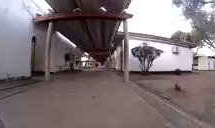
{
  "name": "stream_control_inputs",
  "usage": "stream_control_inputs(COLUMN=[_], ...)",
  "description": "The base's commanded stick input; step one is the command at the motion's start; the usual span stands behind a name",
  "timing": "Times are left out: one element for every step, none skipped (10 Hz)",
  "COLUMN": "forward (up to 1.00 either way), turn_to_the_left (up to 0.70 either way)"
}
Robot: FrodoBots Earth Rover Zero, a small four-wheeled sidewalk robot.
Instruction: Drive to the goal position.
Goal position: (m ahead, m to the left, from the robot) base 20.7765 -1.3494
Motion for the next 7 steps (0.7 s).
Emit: stream_control_inputs(forward=[0.7, 0.7, 0.7, 0.7, 0.7, 0.7, 0.7], turn_to_the_left=[0.05, 0.0, 0.0, 0.0, 0.0, 0.0, 0.0])
